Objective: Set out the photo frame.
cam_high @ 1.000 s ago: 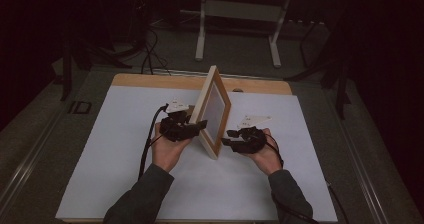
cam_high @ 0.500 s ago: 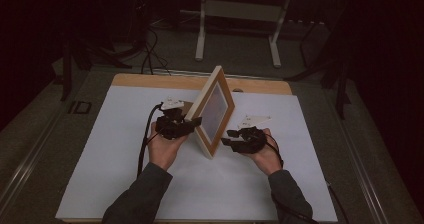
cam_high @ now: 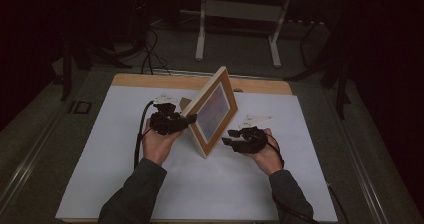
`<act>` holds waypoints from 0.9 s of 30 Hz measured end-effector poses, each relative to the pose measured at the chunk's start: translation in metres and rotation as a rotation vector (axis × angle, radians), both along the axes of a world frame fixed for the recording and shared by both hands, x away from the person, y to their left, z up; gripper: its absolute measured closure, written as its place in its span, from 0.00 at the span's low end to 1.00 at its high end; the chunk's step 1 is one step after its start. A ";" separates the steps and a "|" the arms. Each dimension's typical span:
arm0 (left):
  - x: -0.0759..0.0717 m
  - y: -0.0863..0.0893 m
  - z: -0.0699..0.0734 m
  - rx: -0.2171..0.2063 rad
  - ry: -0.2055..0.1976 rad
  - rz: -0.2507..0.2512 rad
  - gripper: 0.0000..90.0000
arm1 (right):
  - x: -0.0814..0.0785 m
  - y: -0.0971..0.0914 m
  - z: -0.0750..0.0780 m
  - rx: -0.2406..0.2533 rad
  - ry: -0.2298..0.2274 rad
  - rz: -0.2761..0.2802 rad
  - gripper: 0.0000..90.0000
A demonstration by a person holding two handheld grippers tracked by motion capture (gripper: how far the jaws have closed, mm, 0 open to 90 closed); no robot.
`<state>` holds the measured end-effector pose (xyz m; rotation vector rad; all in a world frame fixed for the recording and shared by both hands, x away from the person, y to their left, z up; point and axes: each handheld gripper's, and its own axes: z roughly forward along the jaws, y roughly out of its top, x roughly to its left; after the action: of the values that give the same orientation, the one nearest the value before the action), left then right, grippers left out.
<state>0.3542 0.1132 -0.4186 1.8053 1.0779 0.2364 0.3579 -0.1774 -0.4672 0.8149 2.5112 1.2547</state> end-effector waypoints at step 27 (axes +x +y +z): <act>0.024 0.037 -0.004 -0.077 0.036 -0.187 0.77 | 0.002 -0.004 0.003 -0.002 -0.007 -0.016 0.64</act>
<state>0.3779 0.1498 -0.4227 1.8330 0.9232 0.0500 0.3597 -0.1814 -0.4642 0.8274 2.4949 1.2473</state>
